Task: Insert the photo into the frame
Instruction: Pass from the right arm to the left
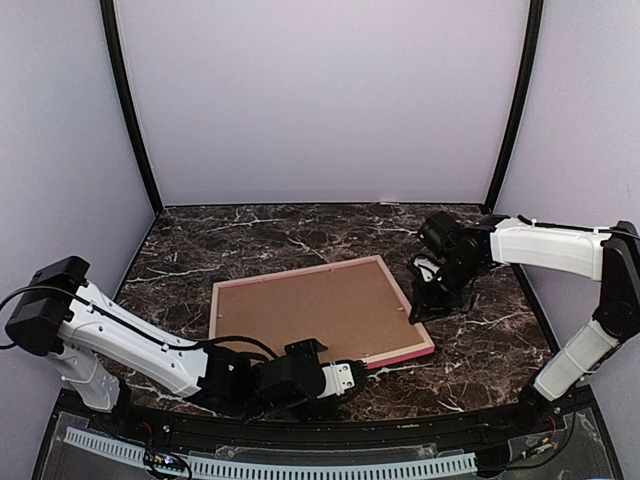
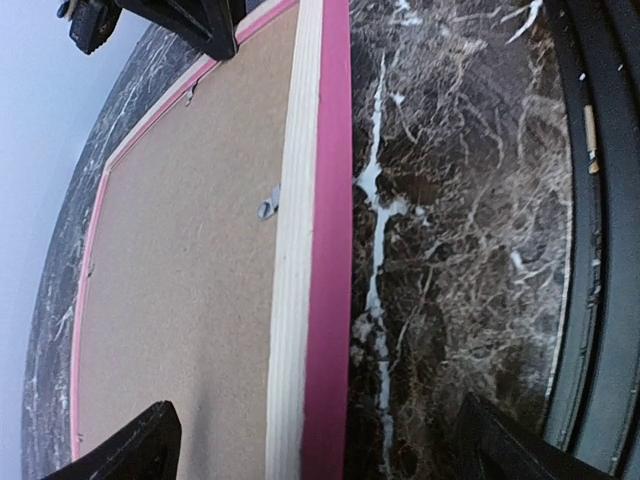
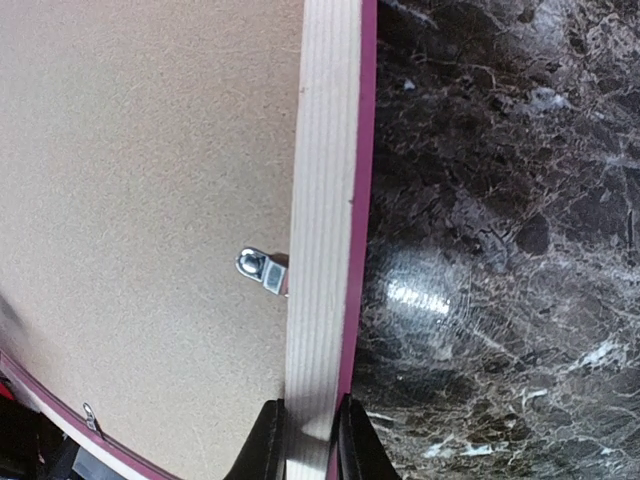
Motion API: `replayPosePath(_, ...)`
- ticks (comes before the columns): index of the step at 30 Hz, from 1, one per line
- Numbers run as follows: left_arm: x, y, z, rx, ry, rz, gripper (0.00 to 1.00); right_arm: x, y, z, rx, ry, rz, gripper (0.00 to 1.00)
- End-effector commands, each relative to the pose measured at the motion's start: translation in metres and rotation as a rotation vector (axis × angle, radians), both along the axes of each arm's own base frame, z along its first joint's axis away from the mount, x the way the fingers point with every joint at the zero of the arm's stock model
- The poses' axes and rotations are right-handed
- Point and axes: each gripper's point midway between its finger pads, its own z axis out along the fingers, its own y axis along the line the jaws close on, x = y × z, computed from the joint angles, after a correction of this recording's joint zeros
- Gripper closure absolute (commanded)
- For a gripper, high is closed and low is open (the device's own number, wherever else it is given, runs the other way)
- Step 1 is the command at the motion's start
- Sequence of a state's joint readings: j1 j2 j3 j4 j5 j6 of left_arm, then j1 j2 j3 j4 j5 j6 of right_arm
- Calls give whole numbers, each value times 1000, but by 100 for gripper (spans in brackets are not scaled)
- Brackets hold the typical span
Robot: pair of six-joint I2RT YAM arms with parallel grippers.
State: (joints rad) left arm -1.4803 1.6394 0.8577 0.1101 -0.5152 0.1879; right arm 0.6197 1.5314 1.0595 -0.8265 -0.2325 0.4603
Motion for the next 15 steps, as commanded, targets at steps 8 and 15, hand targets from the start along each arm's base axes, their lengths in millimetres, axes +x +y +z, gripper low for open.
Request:
replayPosePath(8, 20, 3, 14, 137, -285, 114, 7, -21, 12, 31, 111, 67, 52, 100)
replayPosePath(15, 13, -2, 18, 147, -302, 109, 19, -24, 13, 27, 122, 76, 53, 100)
